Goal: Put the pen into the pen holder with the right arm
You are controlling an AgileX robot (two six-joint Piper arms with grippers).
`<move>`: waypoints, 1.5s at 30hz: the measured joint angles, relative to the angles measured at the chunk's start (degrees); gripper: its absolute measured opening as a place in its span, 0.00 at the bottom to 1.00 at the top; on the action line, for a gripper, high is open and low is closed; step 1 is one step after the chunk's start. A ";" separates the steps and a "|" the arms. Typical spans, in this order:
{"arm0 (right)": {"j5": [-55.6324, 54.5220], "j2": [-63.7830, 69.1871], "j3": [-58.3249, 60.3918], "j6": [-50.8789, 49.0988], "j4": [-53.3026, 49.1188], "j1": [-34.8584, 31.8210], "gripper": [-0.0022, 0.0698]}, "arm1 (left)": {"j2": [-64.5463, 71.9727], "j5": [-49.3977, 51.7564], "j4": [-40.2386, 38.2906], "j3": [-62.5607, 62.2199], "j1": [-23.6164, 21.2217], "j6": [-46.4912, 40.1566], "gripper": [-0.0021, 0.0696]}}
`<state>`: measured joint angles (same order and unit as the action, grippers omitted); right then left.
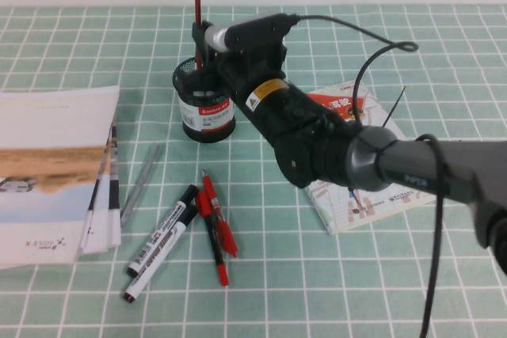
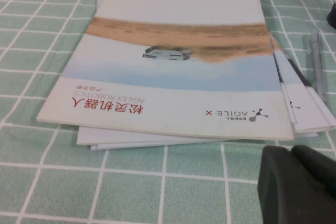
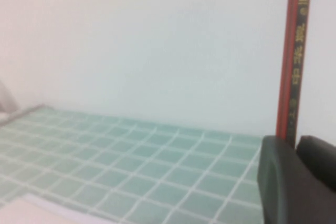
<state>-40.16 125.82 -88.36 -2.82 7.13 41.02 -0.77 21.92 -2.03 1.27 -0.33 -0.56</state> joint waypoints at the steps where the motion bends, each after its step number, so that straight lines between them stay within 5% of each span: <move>1: 0.00 0.32 -0.10 0.00 0.00 0.00 0.04 | 0.00 0.00 0.00 0.00 0.00 0.00 0.02; 13: 4.56 2.59 -0.49 -0.18 0.00 -0.12 0.09 | 0.00 0.00 0.00 0.00 0.00 0.00 0.02; 21: 6.03 2.72 -0.58 -0.18 0.00 -0.12 0.49 | 0.00 0.00 0.00 0.00 0.00 0.00 0.02; 25: 10.95 1.47 -0.58 -0.18 -0.13 -0.15 0.54 | 0.00 0.00 0.00 0.00 0.00 0.00 0.02; 35: 19.47 -5.13 0.68 -0.18 -3.11 -0.15 0.43 | 0.00 0.00 0.00 0.00 0.00 0.00 0.02; 42: 40.58 -13.49 2.25 -0.18 -7.66 -0.15 0.09 | 0.00 0.00 0.00 0.00 0.00 0.00 0.02; 45: 49.32 -18.29 2.25 0.09 -9.22 -0.15 0.03 | 0.00 0.00 0.00 0.00 0.00 0.00 0.02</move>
<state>9.17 107.53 -86.11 -2.73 -2.09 40.87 -0.77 21.92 -2.03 1.27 -0.33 -0.56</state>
